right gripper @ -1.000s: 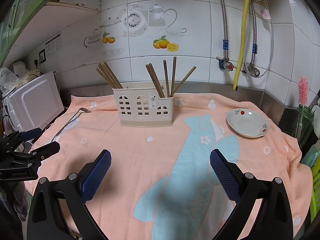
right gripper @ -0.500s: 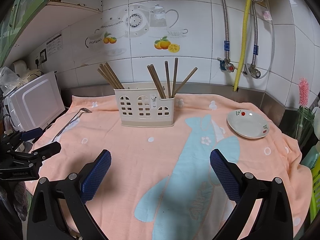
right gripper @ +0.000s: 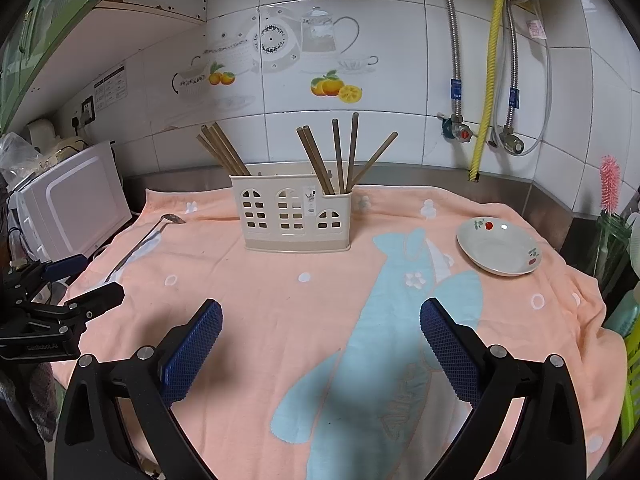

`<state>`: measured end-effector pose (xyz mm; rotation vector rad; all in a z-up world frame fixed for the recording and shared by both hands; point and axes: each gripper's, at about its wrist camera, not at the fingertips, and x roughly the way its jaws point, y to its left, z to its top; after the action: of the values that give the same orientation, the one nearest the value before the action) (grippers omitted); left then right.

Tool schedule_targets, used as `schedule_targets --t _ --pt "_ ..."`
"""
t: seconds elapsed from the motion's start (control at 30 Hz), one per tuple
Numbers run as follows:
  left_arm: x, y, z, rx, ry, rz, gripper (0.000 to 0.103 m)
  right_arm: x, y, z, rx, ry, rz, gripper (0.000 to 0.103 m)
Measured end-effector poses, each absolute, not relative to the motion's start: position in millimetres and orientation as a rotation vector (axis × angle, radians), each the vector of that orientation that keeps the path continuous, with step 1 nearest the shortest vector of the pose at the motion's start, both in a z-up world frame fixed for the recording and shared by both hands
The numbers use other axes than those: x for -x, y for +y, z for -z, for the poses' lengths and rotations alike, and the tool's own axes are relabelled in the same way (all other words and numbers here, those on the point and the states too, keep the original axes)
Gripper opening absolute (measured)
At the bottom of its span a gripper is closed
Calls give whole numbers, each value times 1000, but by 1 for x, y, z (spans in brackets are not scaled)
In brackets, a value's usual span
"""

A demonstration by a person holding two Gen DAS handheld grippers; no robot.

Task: Organize utensils

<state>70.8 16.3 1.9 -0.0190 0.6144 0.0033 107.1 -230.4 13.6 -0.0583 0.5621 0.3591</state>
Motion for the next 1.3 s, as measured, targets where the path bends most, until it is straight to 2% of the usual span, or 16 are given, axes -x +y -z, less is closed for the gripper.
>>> schedule_targets --t 1.3 --pt "-71 18 0 27 617 -5 98 -106 -227 -10 57 566 -359 96"
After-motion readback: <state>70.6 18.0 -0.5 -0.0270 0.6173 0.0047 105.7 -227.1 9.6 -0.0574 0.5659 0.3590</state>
